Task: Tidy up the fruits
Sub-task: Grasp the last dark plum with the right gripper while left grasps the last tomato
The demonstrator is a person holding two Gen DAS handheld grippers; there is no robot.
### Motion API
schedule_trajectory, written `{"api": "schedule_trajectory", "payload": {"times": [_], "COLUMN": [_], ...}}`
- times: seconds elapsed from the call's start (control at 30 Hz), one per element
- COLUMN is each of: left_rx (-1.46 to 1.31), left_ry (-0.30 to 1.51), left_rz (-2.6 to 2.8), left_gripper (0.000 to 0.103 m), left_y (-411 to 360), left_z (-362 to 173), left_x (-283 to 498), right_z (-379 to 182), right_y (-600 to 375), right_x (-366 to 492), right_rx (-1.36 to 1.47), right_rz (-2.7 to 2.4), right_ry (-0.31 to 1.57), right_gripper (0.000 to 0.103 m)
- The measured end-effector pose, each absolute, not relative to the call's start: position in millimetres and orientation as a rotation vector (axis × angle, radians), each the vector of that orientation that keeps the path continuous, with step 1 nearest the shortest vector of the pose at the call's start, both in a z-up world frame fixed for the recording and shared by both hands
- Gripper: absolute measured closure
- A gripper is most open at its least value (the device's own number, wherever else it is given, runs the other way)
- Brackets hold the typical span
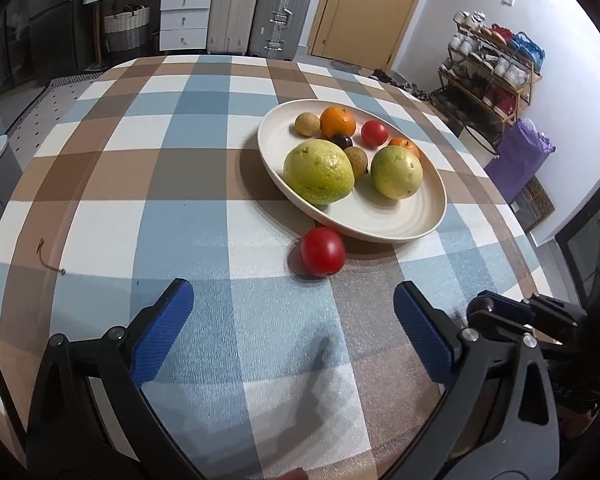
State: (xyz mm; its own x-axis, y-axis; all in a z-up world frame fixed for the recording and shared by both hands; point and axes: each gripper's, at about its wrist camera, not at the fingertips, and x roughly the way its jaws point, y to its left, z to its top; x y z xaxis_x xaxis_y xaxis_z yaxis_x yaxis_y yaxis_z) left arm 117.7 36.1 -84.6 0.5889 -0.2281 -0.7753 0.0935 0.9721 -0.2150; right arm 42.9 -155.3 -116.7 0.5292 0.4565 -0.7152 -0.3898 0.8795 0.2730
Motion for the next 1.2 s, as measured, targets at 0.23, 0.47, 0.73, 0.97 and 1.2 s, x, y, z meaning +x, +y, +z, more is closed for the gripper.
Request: {"api": "schedule_trajectory", "payload": {"times": [0.23,0.47,0.73,0.97,1.2], "left_rx": [-0.1,-0.076,-0.096,-0.107,-0.114], "left_ry": [0.94,0.97,0.991,1.014,1.015], "left_rz": [-0.189,-0.196,-0.215,-0.248,-0.307], "left_gripper": [0.003,0.003,0.005,0.041,0.078], "left_y": [27.6,22.2,17.6,15.3,13.5], "left_z": [-87.1,-92.1,-98.3,-103.5,-102.4], "left_x": [134.4,151.0,163.7,166.4,160.7], "right_z": [-115.0,-110.1,-109.7,-107.2,-110.2], "right_y": [-158.5,-166.1,-176.9,-183.6,-187.7], "right_x": [45.8,47.9,52.7,52.2,50.9], "right_rx": [0.101,0.113,0.133,0.141,0.154], "right_rz": [0.504,0.49,0.472,0.47,0.465], "right_ry": [0.867,0.859,0.862,0.849,0.854], "right_gripper": [0.076,0.076,0.076,0.076,0.076]}}
